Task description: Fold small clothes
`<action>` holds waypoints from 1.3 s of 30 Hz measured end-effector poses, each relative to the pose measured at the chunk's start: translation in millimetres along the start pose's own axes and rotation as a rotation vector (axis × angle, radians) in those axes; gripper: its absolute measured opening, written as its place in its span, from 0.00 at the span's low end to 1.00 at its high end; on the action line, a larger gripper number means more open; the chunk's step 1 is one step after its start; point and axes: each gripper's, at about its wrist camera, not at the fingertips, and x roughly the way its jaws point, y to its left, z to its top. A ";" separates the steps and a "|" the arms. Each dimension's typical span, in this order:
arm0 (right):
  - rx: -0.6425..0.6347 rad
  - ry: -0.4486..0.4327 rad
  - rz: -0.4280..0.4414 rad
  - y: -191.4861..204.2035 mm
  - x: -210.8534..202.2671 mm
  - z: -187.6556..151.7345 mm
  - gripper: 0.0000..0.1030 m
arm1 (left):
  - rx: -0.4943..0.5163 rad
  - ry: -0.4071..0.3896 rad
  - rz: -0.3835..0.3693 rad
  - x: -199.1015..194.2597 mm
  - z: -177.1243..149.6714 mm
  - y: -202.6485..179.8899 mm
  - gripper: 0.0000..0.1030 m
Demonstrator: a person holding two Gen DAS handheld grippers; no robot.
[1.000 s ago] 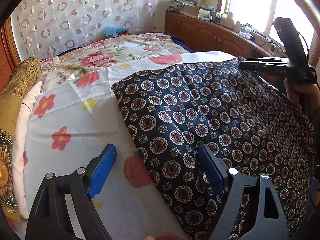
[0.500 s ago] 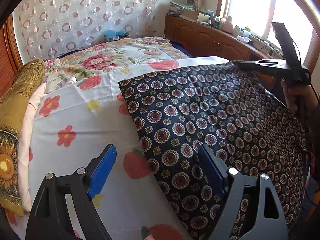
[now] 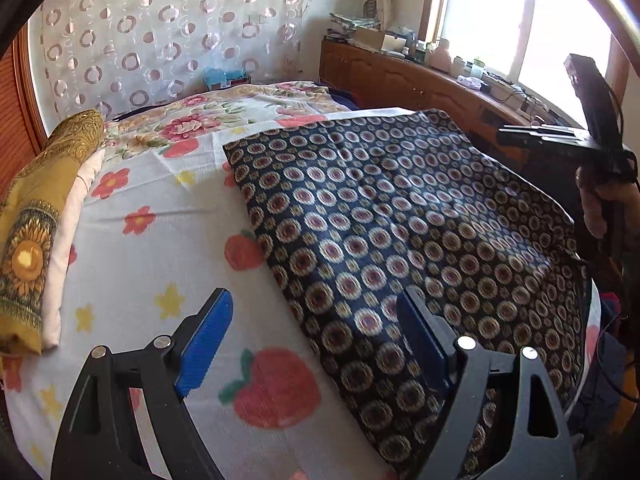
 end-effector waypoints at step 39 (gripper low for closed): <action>0.024 -0.011 -0.080 28.7 -101.7 -131.4 0.04 | 0.035 0.060 -0.178 -59.5 -92.8 -38.7 0.55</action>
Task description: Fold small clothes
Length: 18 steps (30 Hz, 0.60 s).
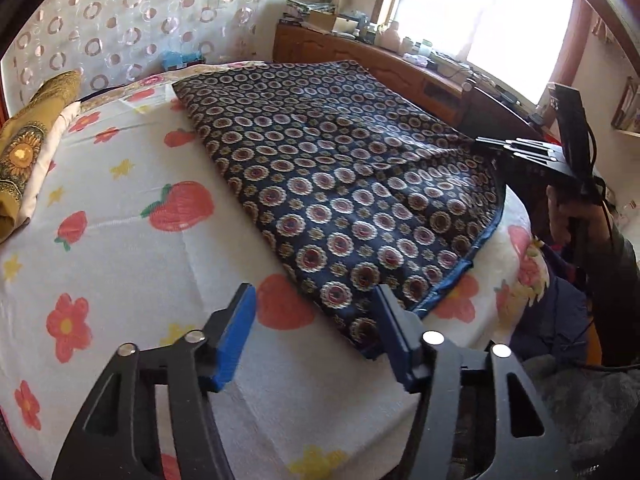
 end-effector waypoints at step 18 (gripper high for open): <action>-0.085 -0.020 0.153 71.6 -22.2 -9.3 0.47 | 0.018 -0.121 -0.075 -31.1 58.9 -18.8 0.04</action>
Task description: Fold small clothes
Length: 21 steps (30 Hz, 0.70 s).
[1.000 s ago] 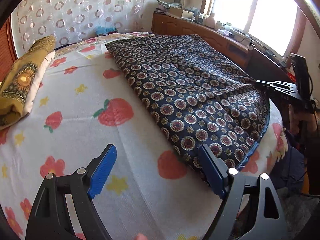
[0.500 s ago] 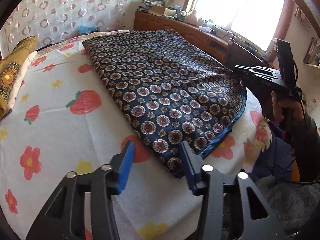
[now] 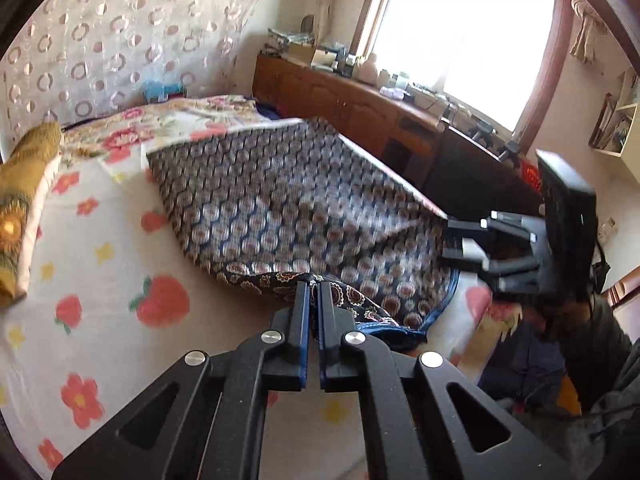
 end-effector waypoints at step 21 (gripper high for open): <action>-0.022 0.087 0.003 -14.5 17.6 -14.9 0.56 | -0.046 -0.100 0.089 7.4 43.3 23.7 0.04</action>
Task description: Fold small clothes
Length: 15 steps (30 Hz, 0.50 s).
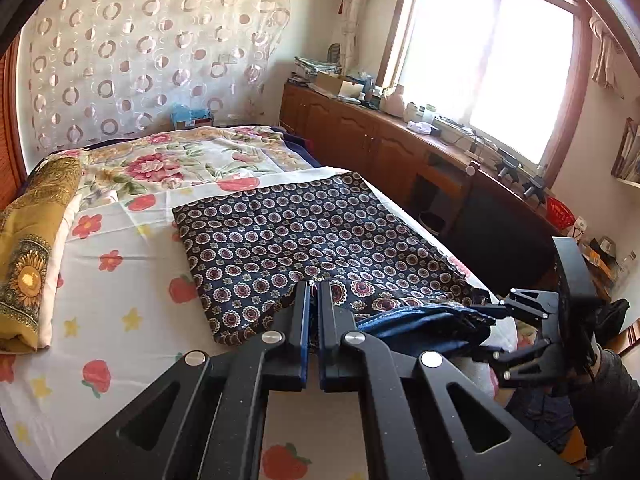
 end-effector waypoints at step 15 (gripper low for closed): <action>0.022 -0.084 -0.016 -30.8 -3.1 7.7 0.07 | -0.020 -0.021 0.052 -0.6 1.6 14.6 0.04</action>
